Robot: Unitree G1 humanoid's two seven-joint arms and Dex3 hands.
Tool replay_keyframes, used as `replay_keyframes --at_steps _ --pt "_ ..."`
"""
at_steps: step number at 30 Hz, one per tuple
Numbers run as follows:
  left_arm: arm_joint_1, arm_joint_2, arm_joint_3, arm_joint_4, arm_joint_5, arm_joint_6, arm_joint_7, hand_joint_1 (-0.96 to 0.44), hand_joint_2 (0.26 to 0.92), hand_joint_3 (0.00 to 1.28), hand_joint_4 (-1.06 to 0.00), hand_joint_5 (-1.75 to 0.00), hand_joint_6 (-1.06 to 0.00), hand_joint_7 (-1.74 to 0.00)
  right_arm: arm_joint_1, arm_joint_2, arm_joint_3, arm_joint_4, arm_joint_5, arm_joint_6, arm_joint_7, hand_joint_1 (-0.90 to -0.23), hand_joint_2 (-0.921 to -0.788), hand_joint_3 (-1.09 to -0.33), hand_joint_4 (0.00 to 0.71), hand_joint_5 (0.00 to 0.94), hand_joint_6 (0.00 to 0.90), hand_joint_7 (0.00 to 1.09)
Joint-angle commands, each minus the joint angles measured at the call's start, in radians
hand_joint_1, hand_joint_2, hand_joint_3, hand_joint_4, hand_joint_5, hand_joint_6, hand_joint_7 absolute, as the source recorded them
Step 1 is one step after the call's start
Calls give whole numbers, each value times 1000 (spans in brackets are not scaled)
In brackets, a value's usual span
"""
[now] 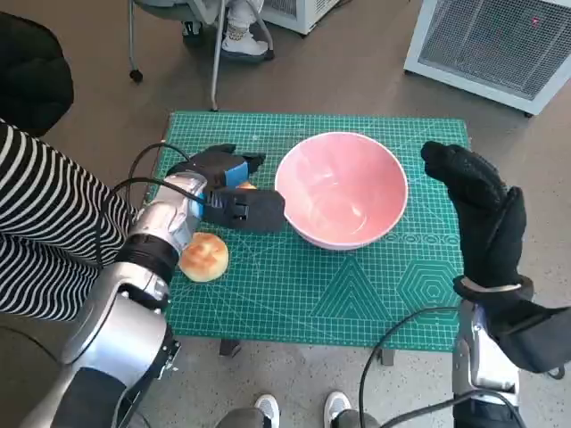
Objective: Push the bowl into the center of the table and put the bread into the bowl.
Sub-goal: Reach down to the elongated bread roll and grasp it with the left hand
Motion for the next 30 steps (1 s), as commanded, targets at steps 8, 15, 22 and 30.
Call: replay_keyframes --at_steps 8,15,22,30 --pt "25 -25 -4 10 6 11 55 -154 804 12 -514 -101 -521 -117 31 -6 -7 -10 17 24 1 -786 -921 -780 193 0 56 518" --pt "39 -12 -37 9 40 -14 112 -39 893 42 -703 -868 -624 -919 33 -5 -8 -20 13 28 -4 -784 -921 -779 193 1 53 521" --pt "45 9 -53 11 58 -45 145 -5 914 32 -686 -1165 -721 -1028 31 -2 -8 -23 9 32 -8 -777 -921 -778 193 1 51 522" --pt "49 29 -44 13 49 -60 150 0 920 32 -690 -1169 -708 -1072 22 1 -3 -16 2 35 -10 -778 -921 -776 194 1 51 524"
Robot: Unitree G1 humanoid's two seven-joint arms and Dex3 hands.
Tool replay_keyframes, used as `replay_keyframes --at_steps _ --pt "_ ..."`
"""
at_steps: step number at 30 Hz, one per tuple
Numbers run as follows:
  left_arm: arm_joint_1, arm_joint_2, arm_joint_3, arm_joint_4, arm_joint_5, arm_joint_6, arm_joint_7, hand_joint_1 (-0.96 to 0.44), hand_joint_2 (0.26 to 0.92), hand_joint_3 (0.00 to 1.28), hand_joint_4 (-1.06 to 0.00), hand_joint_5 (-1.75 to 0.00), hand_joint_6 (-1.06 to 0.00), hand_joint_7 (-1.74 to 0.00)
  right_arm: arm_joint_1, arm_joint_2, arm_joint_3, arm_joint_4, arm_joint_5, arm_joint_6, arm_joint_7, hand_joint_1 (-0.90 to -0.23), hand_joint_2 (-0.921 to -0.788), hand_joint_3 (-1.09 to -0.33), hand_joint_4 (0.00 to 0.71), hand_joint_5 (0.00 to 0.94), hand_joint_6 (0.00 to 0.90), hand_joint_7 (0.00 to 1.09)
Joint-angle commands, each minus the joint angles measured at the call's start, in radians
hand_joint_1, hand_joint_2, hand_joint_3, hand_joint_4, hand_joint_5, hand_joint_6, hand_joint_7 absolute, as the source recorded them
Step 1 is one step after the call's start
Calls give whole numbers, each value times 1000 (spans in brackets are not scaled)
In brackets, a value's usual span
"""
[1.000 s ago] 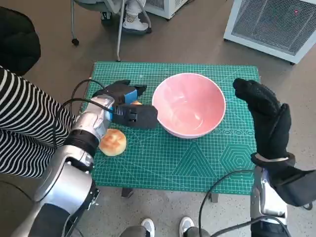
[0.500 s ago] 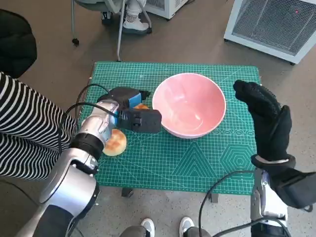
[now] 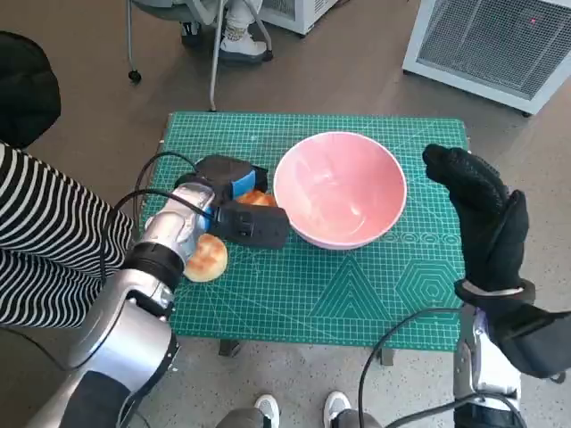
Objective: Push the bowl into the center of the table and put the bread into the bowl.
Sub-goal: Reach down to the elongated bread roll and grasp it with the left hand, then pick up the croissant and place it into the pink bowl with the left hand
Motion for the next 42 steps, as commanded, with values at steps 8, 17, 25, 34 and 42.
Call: replay_keyframes --at_steps 8,17,25,34,42 --pt "24 43 7 11 -1 -18 22 0 920 34 -690 -1133 -702 -1114 0 2 5 18 5 17 -4 -778 -921 -775 195 1 52 524" --pt "26 57 13 11 -6 -16 32 0 920 35 -699 -1089 -690 -1160 -8 3 10 28 12 19 3 -784 -921 -774 196 1 53 524" --pt "12 73 41 5 -28 -29 38 0 920 36 -701 -1080 -688 -1168 -10 2 12 36 17 18 12 -785 -921 -774 196 1 53 525" --pt "-45 99 95 -29 -64 -72 61 1 920 24 -713 -1085 -701 -1140 -9 -2 10 36 29 24 23 -785 -921 -774 195 1 54 526" --pt "-80 119 140 -107 -89 -175 148 1 916 13 -739 -1032 -717 -1149 -14 -4 12 36 39 29 28 -790 -921 -774 194 0 54 527"
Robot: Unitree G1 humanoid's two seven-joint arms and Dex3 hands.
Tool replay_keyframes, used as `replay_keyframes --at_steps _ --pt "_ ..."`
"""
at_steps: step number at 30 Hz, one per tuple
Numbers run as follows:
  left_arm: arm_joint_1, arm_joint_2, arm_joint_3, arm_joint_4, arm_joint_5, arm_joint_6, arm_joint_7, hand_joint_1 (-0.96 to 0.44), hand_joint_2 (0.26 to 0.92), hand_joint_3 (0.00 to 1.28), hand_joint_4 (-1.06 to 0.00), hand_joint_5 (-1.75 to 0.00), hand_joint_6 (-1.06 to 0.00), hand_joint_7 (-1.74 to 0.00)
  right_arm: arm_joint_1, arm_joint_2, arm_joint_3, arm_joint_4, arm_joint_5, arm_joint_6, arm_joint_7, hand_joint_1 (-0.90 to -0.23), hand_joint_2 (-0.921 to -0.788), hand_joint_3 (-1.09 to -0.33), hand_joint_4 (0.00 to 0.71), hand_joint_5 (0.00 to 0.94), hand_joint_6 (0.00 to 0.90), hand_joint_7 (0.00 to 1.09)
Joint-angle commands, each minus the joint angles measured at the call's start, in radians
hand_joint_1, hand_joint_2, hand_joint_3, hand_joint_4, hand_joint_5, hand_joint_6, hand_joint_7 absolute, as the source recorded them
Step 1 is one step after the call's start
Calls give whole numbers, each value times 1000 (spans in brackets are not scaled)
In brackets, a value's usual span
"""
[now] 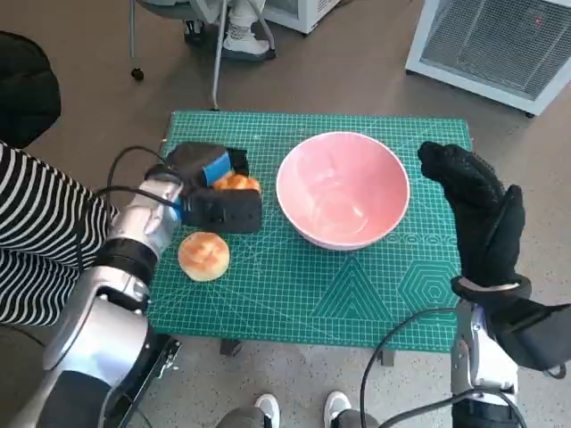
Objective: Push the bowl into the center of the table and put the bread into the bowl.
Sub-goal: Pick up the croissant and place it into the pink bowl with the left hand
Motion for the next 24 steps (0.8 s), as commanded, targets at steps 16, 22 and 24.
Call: replay_keyframes --at_steps 16,22,24 --pt "-60 -16 83 -227 -71 -236 154 1 907 2 -808 -968 -716 -1133 -4 -5 7 18 2 24 7 -775 -921 -774 195 0 53 529" --pt "-52 -49 81 -254 -71 -279 161 1 904 1 -824 -931 -718 -1147 -6 -6 5 21 5 22 8 -780 -921 -773 195 0 54 529" --pt "-52 -63 79 -252 -73 -290 156 1 903 0 -837 -923 -712 -1146 -6 -7 4 22 5 20 9 -783 -921 -773 195 0 54 530"
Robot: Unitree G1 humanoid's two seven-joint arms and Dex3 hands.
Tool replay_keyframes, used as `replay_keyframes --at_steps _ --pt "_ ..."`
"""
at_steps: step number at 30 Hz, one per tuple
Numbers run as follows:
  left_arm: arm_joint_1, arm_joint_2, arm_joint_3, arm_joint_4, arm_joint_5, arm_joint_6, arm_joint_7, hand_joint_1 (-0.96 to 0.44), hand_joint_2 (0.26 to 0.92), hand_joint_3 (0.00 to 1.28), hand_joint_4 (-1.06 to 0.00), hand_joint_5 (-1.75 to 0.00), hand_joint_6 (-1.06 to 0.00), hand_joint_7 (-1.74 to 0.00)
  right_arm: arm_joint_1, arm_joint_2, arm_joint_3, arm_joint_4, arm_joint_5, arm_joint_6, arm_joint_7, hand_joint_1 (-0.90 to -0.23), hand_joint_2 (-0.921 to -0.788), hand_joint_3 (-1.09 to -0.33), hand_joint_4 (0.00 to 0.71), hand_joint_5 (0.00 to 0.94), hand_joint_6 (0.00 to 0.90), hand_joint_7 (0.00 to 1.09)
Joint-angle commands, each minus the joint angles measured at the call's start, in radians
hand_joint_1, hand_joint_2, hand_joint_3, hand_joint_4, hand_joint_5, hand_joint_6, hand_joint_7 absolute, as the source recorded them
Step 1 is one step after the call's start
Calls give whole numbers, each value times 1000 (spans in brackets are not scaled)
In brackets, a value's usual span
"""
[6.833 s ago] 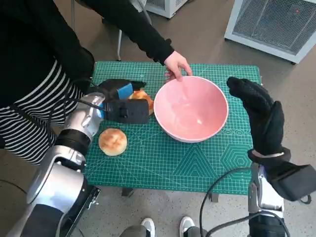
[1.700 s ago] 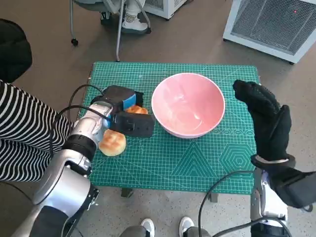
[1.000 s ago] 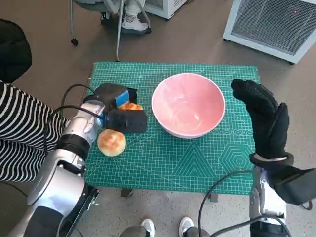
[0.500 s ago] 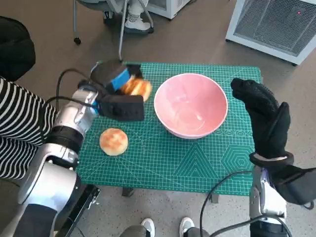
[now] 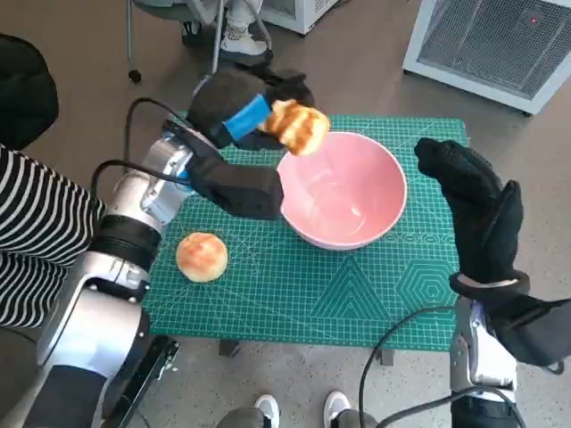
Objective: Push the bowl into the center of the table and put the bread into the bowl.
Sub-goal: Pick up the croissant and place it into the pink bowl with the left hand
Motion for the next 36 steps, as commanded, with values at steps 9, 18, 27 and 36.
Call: replay_keyframes --at_steps 9,18,27,36 --pt "-18 -97 -50 30 32 -19 -6 1 918 6 -812 -983 -657 -1171 12 -11 -7 11 7 8 9 -784 -921 -772 196 1 55 530" --pt "-38 -156 -70 112 16 10 -139 0 921 116 -686 -1137 -518 -1293 14 -9 -12 10 2 0 4 -784 -921 -771 196 1 55 529" --pt "-50 -188 -80 119 -11 98 -418 -181 799 29 -163 -70 -137 -177 13 -5 -13 9 -3 -10 -3 -784 -921 -771 196 1 56 529" --pt "-41 -163 -81 88 -10 85 -446 -343 798 13 -57 -2 -101 -85 13 -3 -12 7 -10 -18 -12 -785 -921 -770 197 1 56 528"
